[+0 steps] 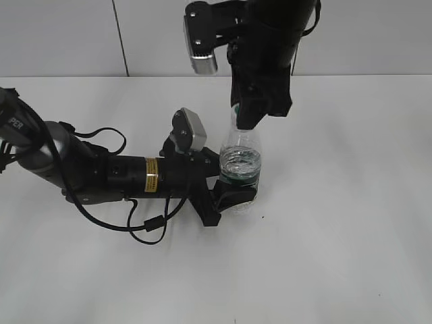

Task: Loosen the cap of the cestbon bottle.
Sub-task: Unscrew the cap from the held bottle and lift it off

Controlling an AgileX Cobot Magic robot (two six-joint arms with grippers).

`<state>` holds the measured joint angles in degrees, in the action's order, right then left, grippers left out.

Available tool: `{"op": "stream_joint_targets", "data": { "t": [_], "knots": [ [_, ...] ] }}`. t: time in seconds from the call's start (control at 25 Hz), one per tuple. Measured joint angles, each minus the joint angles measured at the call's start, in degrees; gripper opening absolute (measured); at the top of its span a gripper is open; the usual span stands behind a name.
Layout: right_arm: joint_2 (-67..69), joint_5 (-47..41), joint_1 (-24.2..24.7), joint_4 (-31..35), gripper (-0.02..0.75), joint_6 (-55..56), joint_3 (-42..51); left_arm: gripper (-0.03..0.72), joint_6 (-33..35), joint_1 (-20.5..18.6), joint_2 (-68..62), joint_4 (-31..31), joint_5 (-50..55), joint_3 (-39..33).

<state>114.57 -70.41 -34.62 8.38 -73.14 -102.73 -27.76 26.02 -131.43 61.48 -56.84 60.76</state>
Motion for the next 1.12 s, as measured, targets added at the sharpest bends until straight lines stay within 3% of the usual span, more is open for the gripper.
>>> {"op": "stream_joint_targets", "data": {
  "t": [0.16,0.32,1.12],
  "knots": [
    [0.00,0.12,0.00,-0.58,0.298,-15.94,-0.19,0.418,0.00,0.00,0.00,0.00,0.02,0.00],
    [0.00,0.12,-0.05,-0.92,0.298,-24.80,-0.19,0.418,-0.04,0.00,0.00,0.00,0.07,0.05],
    [-0.10,0.75,-0.05,-0.92,0.298,-57.43,-0.19,0.418,0.27,-0.05,0.00,0.00,0.07,0.09]
  ]
}}
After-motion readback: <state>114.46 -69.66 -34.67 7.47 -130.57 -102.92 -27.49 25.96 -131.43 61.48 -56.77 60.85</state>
